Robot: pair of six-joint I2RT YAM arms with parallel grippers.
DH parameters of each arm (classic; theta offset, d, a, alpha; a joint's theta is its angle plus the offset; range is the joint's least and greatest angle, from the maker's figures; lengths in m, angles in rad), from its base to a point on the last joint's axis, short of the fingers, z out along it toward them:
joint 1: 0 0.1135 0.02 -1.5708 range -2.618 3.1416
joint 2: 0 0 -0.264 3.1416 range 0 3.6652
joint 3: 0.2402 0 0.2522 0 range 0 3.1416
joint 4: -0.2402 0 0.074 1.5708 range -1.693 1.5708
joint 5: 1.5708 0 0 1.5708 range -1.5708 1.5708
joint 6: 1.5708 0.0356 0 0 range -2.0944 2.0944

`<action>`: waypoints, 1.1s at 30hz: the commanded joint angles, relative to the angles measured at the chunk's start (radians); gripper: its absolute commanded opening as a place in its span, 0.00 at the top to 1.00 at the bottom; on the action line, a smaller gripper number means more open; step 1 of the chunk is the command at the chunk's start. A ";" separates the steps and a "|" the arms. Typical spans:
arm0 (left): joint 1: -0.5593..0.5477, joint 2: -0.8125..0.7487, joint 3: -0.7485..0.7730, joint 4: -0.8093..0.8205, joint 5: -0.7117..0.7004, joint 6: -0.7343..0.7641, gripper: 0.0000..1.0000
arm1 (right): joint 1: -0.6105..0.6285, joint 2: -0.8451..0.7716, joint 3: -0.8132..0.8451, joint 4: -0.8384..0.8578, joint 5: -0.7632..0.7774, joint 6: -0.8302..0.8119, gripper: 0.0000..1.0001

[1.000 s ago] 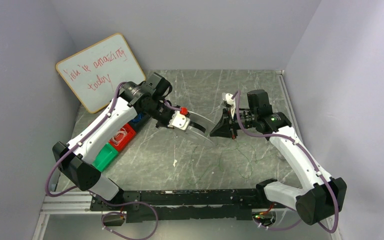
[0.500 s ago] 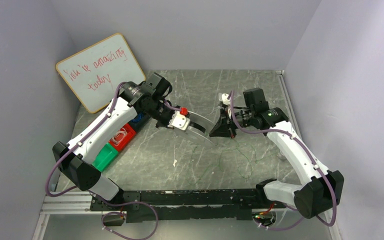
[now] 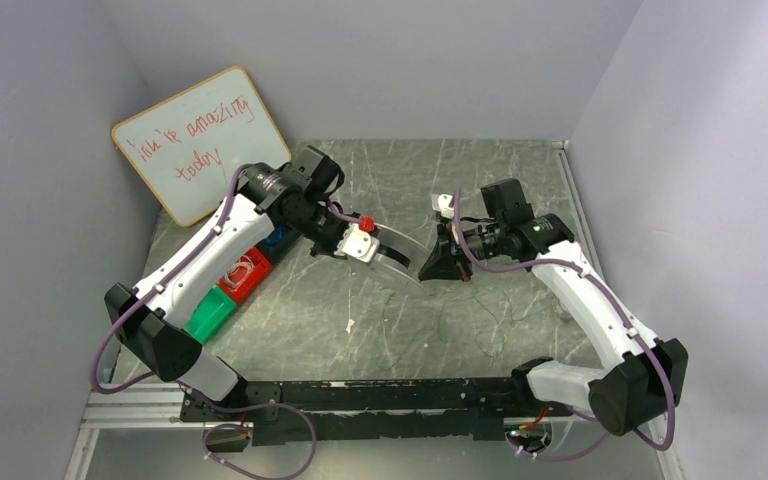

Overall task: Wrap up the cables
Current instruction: Wrap the cable around the cable reel.

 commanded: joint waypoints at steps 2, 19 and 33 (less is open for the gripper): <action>-0.010 -0.011 0.034 0.035 0.059 0.026 0.97 | 0.018 -0.018 0.060 -0.068 -0.054 -0.105 1.00; -0.021 -0.005 0.026 0.027 0.054 0.037 0.97 | 0.063 -0.033 0.074 -0.099 0.032 -0.149 1.00; -0.021 -0.010 0.037 -0.004 0.070 0.061 0.97 | 0.064 -0.076 0.159 -0.225 0.032 -0.250 0.65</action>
